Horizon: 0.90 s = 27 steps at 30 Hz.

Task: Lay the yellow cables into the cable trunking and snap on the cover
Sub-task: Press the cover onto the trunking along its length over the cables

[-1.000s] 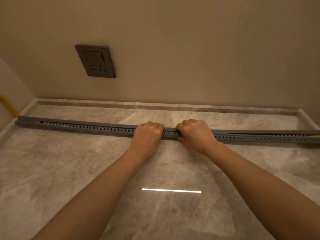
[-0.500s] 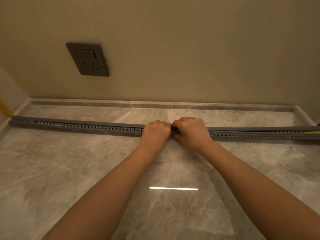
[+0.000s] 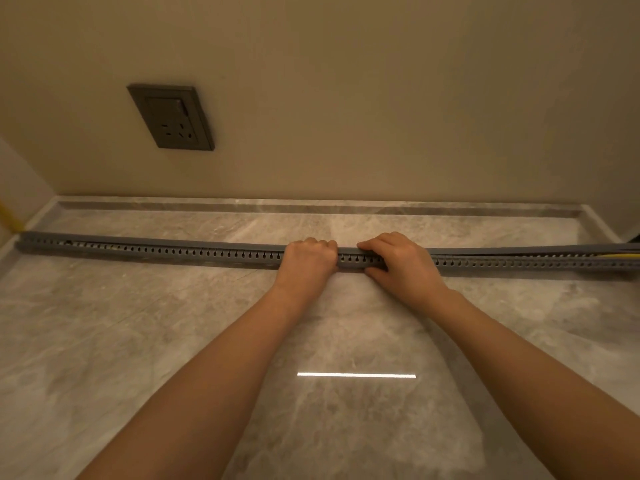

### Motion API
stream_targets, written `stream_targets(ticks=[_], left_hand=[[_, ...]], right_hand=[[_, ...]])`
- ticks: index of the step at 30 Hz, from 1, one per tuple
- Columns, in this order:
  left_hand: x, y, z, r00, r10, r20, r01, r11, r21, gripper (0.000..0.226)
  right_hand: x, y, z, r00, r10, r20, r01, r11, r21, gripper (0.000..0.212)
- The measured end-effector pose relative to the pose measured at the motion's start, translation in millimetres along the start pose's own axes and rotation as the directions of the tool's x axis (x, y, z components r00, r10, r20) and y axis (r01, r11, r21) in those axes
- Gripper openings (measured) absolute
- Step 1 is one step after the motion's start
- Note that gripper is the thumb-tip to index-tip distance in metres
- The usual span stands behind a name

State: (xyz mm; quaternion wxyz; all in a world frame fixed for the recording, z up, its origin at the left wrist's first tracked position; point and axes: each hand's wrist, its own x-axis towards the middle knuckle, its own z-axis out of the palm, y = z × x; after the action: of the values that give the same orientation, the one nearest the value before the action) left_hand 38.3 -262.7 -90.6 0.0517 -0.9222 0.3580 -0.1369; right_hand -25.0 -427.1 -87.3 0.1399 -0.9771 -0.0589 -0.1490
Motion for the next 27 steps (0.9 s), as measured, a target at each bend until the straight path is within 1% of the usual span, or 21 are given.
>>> stream_targets(ticks=[6, 12, 19, 24, 27], left_hand=[[0.7, -2.3, 1.0, 1.000, 0.023, -0.007, -0.023, 1.000, -0.001, 0.024], [0.7, -2.6, 1.0, 0.999, 0.030, -0.016, -0.030, 1.000, -0.003, 0.027], [0.0, -3.9, 2.9, 0.999, 0.031, -0.022, -0.032, 0.999, -0.036, 0.028], [-2.3, -3.5, 3.5, 0.999, 0.019, -0.048, -0.023, 0.996, -0.090, 0.028], [-1.9, -3.5, 2.7, 0.999, 0.011, -0.037, -0.014, 0.995, -0.101, 0.028]], right_hand=[[-12.2, 15.9, -16.6, 0.999, -0.027, -0.036, 0.022, 0.994, -0.110, 0.035], [-5.4, 15.5, -18.9, 1.000, -0.009, 0.015, 0.012, 0.979, -0.202, 0.030], [-0.4, 20.8, -19.5, 0.993, -0.020, 0.116, 0.047, 0.970, -0.237, 0.035], [-1.6, 20.8, -19.4, 0.992, -0.027, 0.125, 0.057, 0.969, -0.242, 0.036], [-3.5, 19.7, -18.4, 0.994, -0.029, 0.110, 0.055, 0.968, -0.246, 0.036]])
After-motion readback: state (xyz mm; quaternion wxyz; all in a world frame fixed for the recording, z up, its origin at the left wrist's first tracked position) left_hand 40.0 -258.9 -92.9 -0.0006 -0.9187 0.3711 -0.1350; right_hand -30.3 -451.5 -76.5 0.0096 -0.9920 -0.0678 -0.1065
